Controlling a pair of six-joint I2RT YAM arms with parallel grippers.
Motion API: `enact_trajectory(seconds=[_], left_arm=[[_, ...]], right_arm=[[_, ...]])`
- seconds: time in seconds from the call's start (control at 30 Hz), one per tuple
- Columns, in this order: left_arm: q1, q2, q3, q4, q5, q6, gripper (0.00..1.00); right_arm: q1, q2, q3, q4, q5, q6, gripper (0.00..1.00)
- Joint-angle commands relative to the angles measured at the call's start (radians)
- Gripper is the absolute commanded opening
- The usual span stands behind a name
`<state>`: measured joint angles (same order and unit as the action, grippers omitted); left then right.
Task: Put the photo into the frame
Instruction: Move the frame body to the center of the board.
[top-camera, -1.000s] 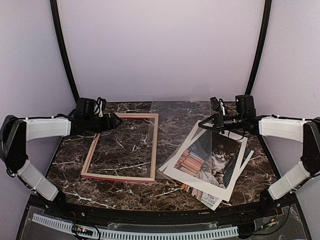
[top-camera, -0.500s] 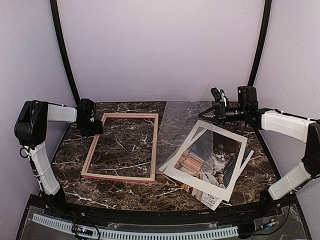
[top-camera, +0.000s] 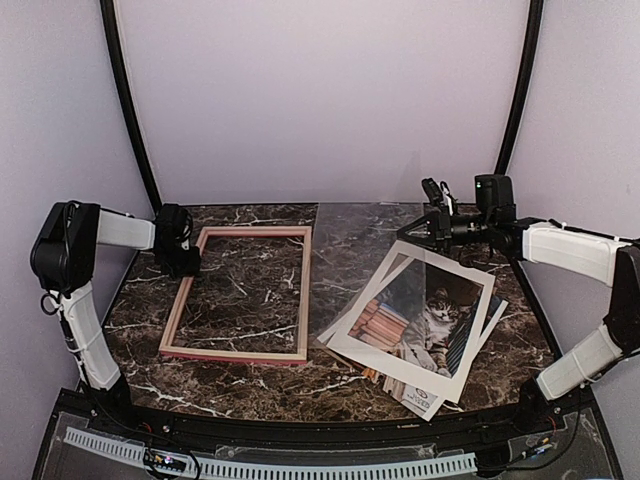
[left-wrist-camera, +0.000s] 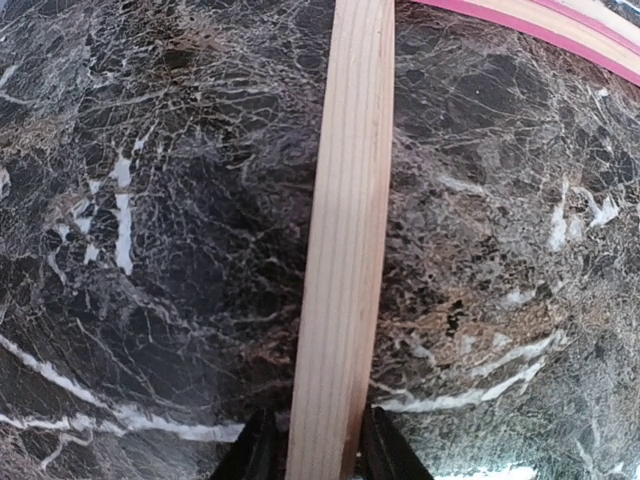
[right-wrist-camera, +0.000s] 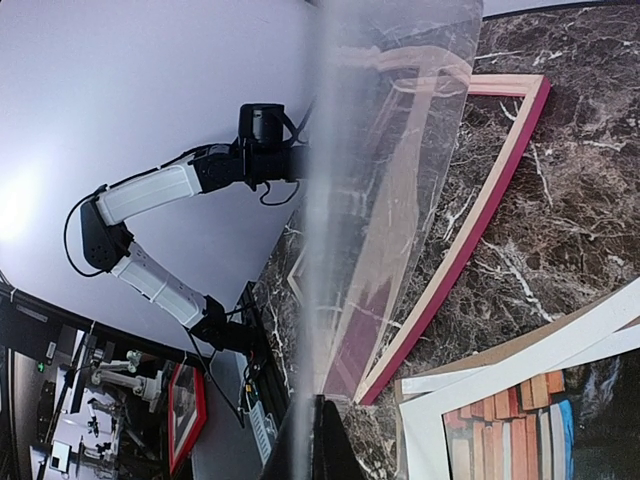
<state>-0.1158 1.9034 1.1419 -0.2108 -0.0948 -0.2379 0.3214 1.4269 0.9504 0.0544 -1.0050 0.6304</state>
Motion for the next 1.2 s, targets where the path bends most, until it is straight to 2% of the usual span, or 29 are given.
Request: enact_trajectory(seconds=[0.0,0.4,0.73,0.87,1.17], left_arm=[[-0.024,-0.051,-0.083,-0.002,0.033,0.021,0.28],[-0.158,-0.084,-0.139,-0.025,0.002,0.018,0.23],[-0.298,-0.097,-0.159,-0.031,0.07,-0.094,0.24],[-0.323,-0.098,-0.165,-0.008,0.09,-0.176,0.26],[-0.324,-0.1,-0.203,0.056,0.084,-0.254,0.21]], right_arm=[[0.007,-0.022,0.035,0.017,0.018,0.007,0.0],[0.004,0.0,0.092,-0.025,0.051,0.009,0.0],[-0.001,0.037,0.138,-0.05,0.079,0.018,0.0],[-0.002,0.037,0.153,-0.078,0.094,0.013,0.0],[-0.009,0.046,0.143,-0.083,0.097,0.007,0.0]])
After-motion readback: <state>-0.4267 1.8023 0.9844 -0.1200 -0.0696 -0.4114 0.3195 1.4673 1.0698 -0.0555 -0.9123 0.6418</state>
